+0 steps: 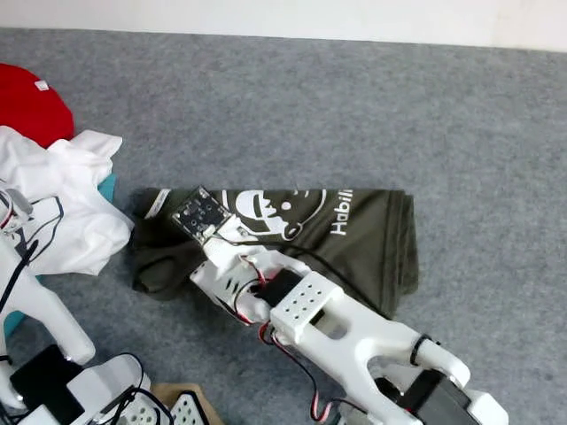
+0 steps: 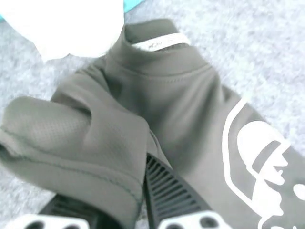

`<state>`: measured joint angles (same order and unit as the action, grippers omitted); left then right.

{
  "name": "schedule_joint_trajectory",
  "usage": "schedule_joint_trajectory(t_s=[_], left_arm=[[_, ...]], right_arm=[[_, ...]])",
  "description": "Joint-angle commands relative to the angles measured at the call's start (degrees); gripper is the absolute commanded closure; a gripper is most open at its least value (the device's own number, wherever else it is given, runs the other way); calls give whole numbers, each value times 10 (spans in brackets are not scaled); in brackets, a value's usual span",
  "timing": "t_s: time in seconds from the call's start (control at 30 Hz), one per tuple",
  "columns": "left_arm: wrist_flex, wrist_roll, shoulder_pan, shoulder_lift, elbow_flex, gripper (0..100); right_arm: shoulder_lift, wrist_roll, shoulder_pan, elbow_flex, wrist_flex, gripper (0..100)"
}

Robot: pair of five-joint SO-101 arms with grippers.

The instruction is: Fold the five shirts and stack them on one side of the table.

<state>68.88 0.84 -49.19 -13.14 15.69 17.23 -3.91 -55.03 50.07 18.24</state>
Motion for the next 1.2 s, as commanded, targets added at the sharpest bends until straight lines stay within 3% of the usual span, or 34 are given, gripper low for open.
schedule_joint_trajectory(t_s=[0.0,0.1,0.27,0.33,0.67,1.0,1.17], left_arm=[[-7,-4,0,-3,-7,772],[-7,-4,0,-3,-7,772],[-7,-4,0,-3,-6,772],[-7,-4,0,-3,-5,772],[-6,-5,17,0,-2,772],[-6,-5,17,-2,-2,772],[-6,-5,17,-2,-2,772]], right_arm=[[-58,-5,14,-35,-44,992],[-143,-6,21,-54,-100,959],[-231,-5,34,-115,-102,710],[-228,-5,37,-120,-102,656],[-38,-4,56,-74,-62,659],[112,-4,42,67,-38,665],[181,-5,-36,121,41,843]])
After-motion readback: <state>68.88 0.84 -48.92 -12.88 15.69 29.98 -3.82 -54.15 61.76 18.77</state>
